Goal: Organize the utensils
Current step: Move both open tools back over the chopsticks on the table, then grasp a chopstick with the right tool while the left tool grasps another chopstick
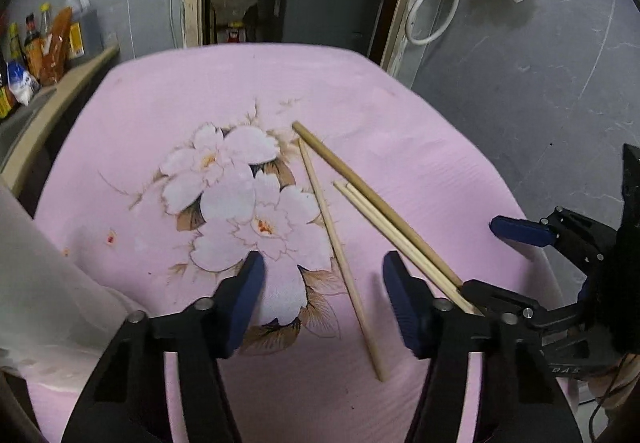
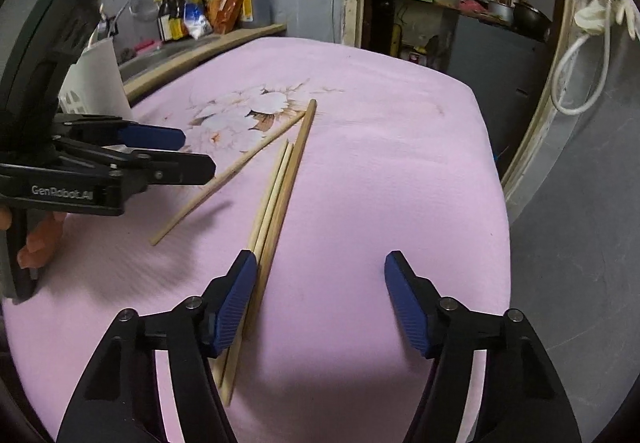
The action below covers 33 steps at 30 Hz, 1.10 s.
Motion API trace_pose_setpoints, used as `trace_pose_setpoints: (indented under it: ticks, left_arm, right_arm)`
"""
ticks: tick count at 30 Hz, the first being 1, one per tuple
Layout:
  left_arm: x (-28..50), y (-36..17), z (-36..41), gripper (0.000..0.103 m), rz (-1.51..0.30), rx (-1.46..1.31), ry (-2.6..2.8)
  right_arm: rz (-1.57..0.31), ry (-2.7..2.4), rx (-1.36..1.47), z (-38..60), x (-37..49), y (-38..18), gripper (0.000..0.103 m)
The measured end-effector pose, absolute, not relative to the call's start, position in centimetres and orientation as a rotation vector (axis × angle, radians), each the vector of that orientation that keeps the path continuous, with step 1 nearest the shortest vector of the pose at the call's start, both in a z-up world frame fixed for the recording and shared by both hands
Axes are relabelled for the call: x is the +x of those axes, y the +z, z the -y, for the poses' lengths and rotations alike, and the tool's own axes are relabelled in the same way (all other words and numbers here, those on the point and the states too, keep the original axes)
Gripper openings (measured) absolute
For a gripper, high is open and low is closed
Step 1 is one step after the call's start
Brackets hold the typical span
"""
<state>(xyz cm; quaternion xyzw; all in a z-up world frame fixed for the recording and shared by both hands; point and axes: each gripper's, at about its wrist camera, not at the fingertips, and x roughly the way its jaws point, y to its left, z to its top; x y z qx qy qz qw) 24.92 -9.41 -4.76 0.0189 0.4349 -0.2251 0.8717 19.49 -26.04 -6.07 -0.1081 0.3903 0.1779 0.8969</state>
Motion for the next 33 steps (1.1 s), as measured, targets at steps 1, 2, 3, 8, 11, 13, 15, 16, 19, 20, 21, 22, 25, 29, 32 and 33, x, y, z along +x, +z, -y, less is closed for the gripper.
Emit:
trace_pose_setpoints:
  ticks: [1,2,3,8,11,13,15,16,19,20,21,22,25,29,32,33]
  left_arm:
    - [25.3,-5.0,9.4,0.045,-0.922,0.038,-0.467]
    - [25.3,-5.1,9.4,0.042,-0.926,0.039,-0.461]
    - [25.5,-5.2,9.5,0.041,-0.928,0.040,-0.455]
    - [26.3,-5.2,9.6,0.034,-0.940,0.030,-0.441]
    - [26.9,-5.3,9.8,0.030,-0.946,0.034,-0.430]
    - [27.2,-5.3,10.0,0.030,-0.951,0.032,-0.428]
    - [27.7,-5.4,10.0,0.029,-0.958,0.025,-0.430]
    - [27.9,-5.4,10.1,0.029,-0.961,0.025,-0.430]
    - [28.4,-5.5,10.6,0.028,-0.970,0.038,-0.428]
    - [28.5,-5.5,10.8,0.023,-0.971,0.044,-0.424]
    - [28.6,-5.5,10.9,0.019,-0.974,0.055,-0.420]
    - [28.6,-5.6,11.1,0.013,-0.981,0.059,-0.424]
    - [28.5,-5.8,11.1,0.006,-0.978,0.076,-0.417]
    - [27.9,-5.6,10.6,0.004,-0.992,0.064,-0.419]
    - [27.0,-5.5,10.0,0.003,-1.015,0.046,-0.435]
    - [26.6,-5.4,9.7,0.003,-1.024,0.044,-0.446]
  right_arm:
    - [-0.810,0.369,-0.226,25.9,19.7,-6.0,0.063]
    - [-0.813,0.368,-0.226,25.9,19.8,-6.1,0.063]
    - [-0.817,0.366,-0.229,25.7,20.0,-6.1,0.063]
    - [-0.826,0.355,-0.270,24.7,20.8,-6.2,0.062]
    - [-0.819,0.335,-0.305,24.3,21.4,-6.1,0.055]
    - [-0.814,0.322,-0.324,24.1,21.7,-6.1,0.051]
    - [-0.815,0.321,-0.328,23.8,22.0,-6.2,0.050]
    - [-0.814,0.316,-0.339,23.7,22.1,-6.2,0.048]
    - [-0.807,0.292,-0.378,23.5,22.4,-6.4,0.038]
    - [-0.804,0.286,-0.385,23.4,22.5,-6.4,0.035]
    - [-0.799,0.276,-0.390,23.5,22.5,-6.4,0.022]
    - [-0.792,0.270,-0.384,23.8,22.5,-6.2,0.007]
    - [-0.800,0.280,-0.333,24.9,22.3,-6.0,0.006]
    - [-0.796,0.266,-0.325,25.8,20.9,-5.9,0.005]
    - [-0.808,0.259,-0.312,26.7,19.5,-5.8,0.005]
    - [-0.813,0.257,-0.310,26.9,19.1,-5.7,0.005]
